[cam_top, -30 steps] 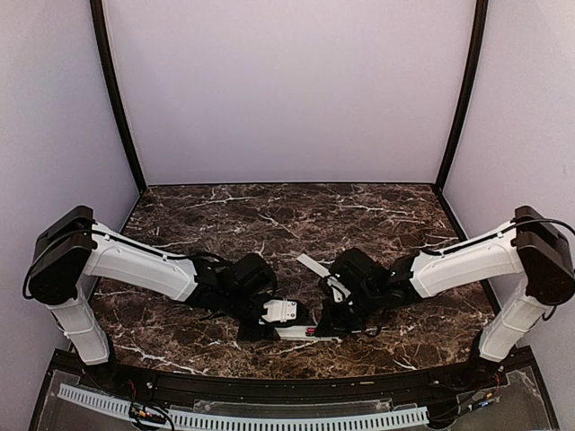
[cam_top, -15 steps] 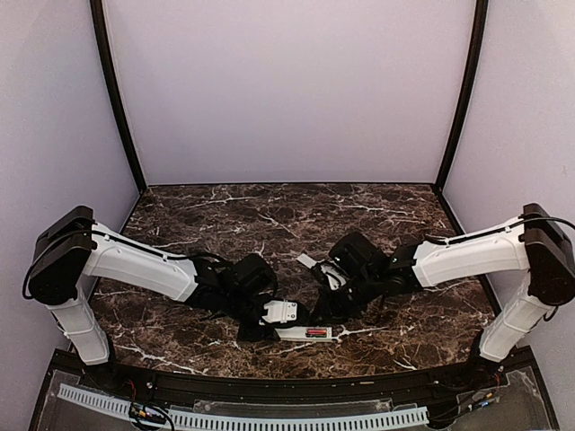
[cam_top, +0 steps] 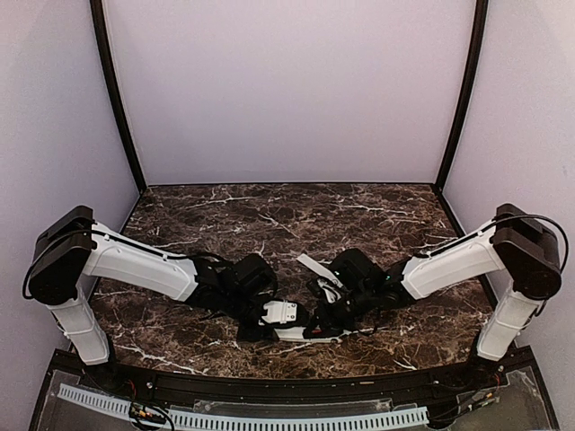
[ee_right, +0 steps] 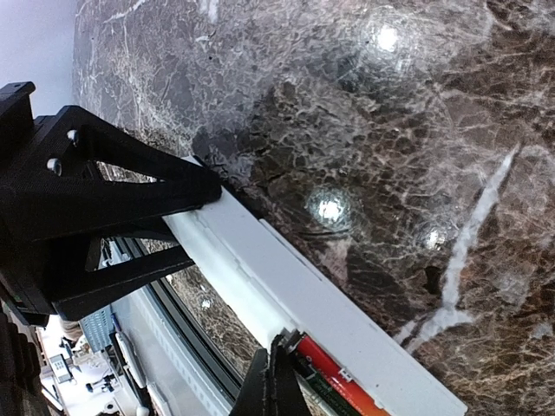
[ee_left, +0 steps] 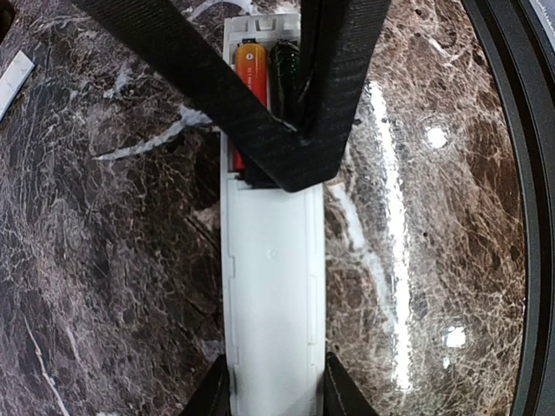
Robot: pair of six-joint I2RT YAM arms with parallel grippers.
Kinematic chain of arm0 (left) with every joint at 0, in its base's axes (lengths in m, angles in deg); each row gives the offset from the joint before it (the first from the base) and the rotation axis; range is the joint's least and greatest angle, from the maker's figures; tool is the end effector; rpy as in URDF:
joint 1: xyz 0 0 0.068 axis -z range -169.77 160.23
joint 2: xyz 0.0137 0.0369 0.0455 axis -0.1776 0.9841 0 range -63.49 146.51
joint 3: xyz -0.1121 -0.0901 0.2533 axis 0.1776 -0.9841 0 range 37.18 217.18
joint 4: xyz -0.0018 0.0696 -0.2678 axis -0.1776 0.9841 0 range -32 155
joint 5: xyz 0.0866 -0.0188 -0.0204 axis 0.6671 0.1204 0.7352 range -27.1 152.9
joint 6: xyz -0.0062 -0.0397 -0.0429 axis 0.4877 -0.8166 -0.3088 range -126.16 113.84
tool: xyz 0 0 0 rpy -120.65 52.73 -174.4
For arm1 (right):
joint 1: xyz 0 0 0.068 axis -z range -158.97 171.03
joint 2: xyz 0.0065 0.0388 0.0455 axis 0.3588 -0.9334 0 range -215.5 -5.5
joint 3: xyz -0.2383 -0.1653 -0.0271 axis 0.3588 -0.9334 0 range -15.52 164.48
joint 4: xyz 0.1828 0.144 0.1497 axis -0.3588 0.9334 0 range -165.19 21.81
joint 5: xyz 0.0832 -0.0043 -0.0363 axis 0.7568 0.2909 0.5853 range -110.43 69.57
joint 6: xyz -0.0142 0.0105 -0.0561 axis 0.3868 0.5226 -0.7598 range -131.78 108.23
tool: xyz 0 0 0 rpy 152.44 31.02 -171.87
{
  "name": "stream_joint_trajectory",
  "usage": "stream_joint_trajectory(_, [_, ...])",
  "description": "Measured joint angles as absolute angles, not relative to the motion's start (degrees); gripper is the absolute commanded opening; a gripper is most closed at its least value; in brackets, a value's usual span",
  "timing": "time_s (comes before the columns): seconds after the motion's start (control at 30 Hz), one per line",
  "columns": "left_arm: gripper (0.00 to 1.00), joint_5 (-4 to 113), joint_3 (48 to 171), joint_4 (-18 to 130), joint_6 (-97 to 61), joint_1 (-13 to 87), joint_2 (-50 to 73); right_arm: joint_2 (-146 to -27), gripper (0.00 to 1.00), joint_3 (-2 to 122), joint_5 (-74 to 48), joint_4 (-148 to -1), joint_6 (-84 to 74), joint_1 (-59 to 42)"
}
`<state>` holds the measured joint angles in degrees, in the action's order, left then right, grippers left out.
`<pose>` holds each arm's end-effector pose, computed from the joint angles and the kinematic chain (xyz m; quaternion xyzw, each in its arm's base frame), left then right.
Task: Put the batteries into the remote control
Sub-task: Load the battery into the battery compartment, then pick up the battery cover at the center of the board.
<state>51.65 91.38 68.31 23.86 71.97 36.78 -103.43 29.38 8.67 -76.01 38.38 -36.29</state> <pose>0.1627 -0.3202 0.1491 0.7037 0.6428 -0.1689 0.2512 0.1619 0.2908 0.1333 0.1384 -0.9089 -0.3933 0.0062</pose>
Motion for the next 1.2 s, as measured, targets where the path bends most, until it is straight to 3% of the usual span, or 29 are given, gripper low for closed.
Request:
stream_joint_trajectory(0.37, [0.05, 51.61, 91.46, 68.22, 23.81, 72.01, 36.8, -97.05, 0.0, 34.67, 6.51, -64.84, 33.35, -35.2])
stream_joint_trajectory(0.47, [0.14, 51.44, 91.6, 68.5, 23.99, 72.01, 36.8, -93.4, 0.0, 38.24, 5.5, -62.64, 30.92, -34.39])
stream_joint_trajectory(0.77, [0.65, 51.79, 91.68, 69.49, 24.43, 72.23, 36.88, -87.56, 0.26, 46.24, -9.01, -49.5, 25.06, -29.04])
stream_joint_trajectory(1.0, [0.77, 52.49, 91.68, 70.45, 24.6, 72.25, 36.08, -90.25, 0.41, 50.96, -18.12, -43.1, 19.4, -26.79])
stream_joint_trajectory(1.13, [0.8, 52.64, 91.68, 71.13, 24.6, 71.94, 32.08, -93.79, 0.72, 53.32, -20.0, -42.05, 16.02, -25.39])
stream_joint_trajectory(1.2, [0.83, 52.27, 91.68, 71.32, 24.14, 71.4, 28.62, -96.46, 0.79, 55.79, -20.29, -41.65, 14.05, -24.97])
